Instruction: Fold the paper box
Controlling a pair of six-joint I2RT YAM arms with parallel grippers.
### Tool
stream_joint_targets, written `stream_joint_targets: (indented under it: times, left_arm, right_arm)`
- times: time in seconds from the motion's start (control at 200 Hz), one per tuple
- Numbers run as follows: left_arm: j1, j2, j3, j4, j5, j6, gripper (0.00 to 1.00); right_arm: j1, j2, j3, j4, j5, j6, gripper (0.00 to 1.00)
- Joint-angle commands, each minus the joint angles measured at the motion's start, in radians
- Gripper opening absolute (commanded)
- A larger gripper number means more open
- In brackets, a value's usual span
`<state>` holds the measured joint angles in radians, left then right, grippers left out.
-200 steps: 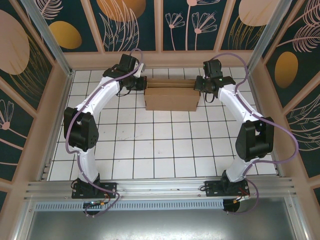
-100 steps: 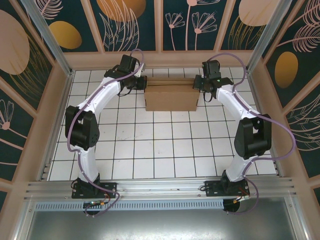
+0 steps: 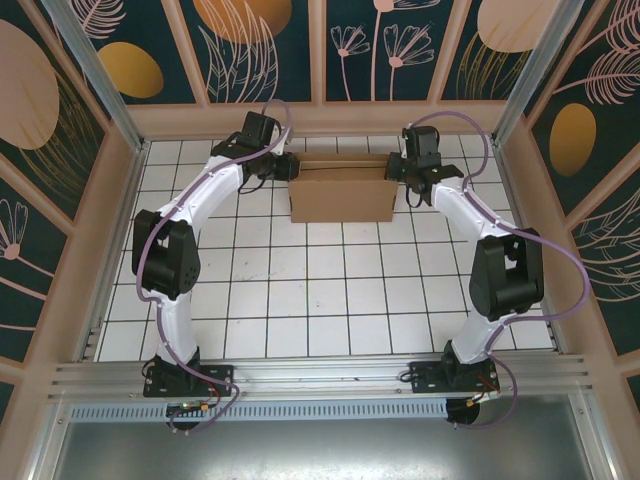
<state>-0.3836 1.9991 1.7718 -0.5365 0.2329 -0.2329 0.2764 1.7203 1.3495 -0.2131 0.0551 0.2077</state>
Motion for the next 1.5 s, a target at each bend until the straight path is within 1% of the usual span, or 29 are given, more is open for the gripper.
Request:
stream_joint_targets:
  times: [0.0,0.165,0.18,0.2,0.255,0.275,0.35,0.365,0.4,0.415,0.465,0.541,0.646,0.666,0.756,0.861,0.911,0.966,1.086,1.106,1.211,1.266,1.306,1.351,1.381,1.436,1.496]
  left_arm:
    - [-0.017,0.017,-0.031,-0.032,0.048,-0.022,0.31]
    - [-0.017,-0.015,-0.038,0.001,0.062,-0.049,0.41]
    - [-0.017,-0.018,-0.039,0.003,0.060,-0.050,0.42]
    - [-0.017,-0.023,-0.041,0.007,0.058,-0.052,0.46]
    - [-0.017,-0.039,-0.051,0.013,0.037,-0.056,0.49]
    - [-0.017,-0.044,-0.054,0.016,0.023,-0.056,0.54]
    - [-0.017,-0.067,-0.070,0.023,-0.019,-0.056,0.63]
    - [-0.018,-0.070,-0.074,0.023,-0.027,-0.056,0.66]
    - [-0.016,-0.079,-0.079,0.025,-0.038,-0.056,0.69]
    - [-0.016,-0.082,-0.082,0.026,-0.044,-0.056,0.72]
    - [-0.017,-0.094,-0.098,0.037,-0.050,-0.056,0.78]
    - [-0.017,-0.103,-0.111,0.047,-0.058,-0.062,0.82]
    - [-0.017,-0.114,-0.124,0.054,-0.069,-0.069,0.94]
    - [-0.017,-0.118,-0.128,0.057,-0.074,-0.068,0.98]
    - [-0.017,-0.134,-0.142,0.062,-0.128,-0.066,0.99]
    - [-0.017,-0.154,-0.172,0.079,-0.216,-0.060,0.99]
    - [-0.017,-0.167,-0.186,0.094,-0.226,-0.052,0.99]
    - [-0.016,-0.196,-0.224,0.142,-0.193,-0.046,0.99]
    - [-0.017,-0.278,-0.351,0.318,-0.087,-0.030,0.99]
    - [-0.017,-0.314,-0.371,0.340,-0.075,-0.026,0.99]
    - [-0.012,-0.352,-0.452,0.405,-0.062,0.003,0.99]
    - [0.015,-0.370,-0.510,0.461,-0.047,-0.028,0.99]
    - [0.055,-0.383,-0.551,0.519,0.035,-0.067,0.99]
    - [0.104,-0.402,-0.610,0.626,0.147,-0.114,0.99]
    - [0.128,-0.417,-0.651,0.700,0.201,-0.142,0.99]
    - [0.159,-0.445,-0.714,0.814,0.249,-0.158,0.99]
    - [0.175,-0.471,-0.779,0.918,0.287,-0.135,0.99]
  right_arm:
    - [0.032,0.016,-0.069,-0.102,-0.061,-0.027,0.00]
    - [0.037,0.016,-0.070,-0.095,-0.051,-0.030,0.00]
    - [0.037,0.018,-0.070,-0.095,-0.051,-0.030,0.00]
    - [0.038,0.017,-0.071,-0.095,-0.049,-0.030,0.00]
    - [0.039,0.018,-0.069,-0.095,-0.048,-0.031,0.00]
    - [0.038,0.018,-0.069,-0.095,-0.047,-0.032,0.00]
    - [0.038,0.020,-0.067,-0.095,-0.045,-0.030,0.00]
    - [0.038,0.019,-0.067,-0.095,-0.044,-0.030,0.00]
    - [0.038,0.020,-0.068,-0.095,-0.044,-0.031,0.00]
    - [0.040,0.021,-0.068,-0.095,-0.044,-0.031,0.00]
    - [0.040,0.021,-0.069,-0.095,-0.044,-0.030,0.00]
    - [0.040,0.022,-0.069,-0.095,-0.044,-0.030,0.00]
    - [0.042,0.021,-0.069,-0.097,-0.044,-0.028,0.00]
    - [0.043,0.021,-0.069,-0.096,-0.044,-0.028,0.00]
    - [0.044,0.022,-0.069,-0.095,-0.045,-0.031,0.00]
    - [0.043,0.021,-0.072,-0.091,-0.044,-0.030,0.00]
    - [0.043,0.021,-0.075,-0.089,-0.045,-0.030,0.00]
    - [0.044,0.023,-0.075,-0.089,-0.044,-0.030,0.00]
    - [0.044,0.022,-0.075,-0.089,-0.044,-0.029,0.00]
    - [0.043,0.022,-0.075,-0.088,-0.044,-0.029,0.00]
    - [0.044,0.019,-0.075,-0.085,-0.045,-0.037,0.00]
    - [0.045,0.015,-0.078,-0.082,-0.044,-0.044,0.00]
    - [0.044,0.012,-0.080,-0.080,-0.044,-0.049,0.00]
    - [0.044,0.009,-0.084,-0.079,-0.044,-0.054,0.00]
    - [0.043,0.005,-0.085,-0.079,-0.044,-0.057,0.00]
    - [0.044,0.002,-0.091,-0.077,-0.044,-0.060,0.00]
    - [0.044,-0.001,-0.095,-0.074,-0.044,-0.064,0.00]
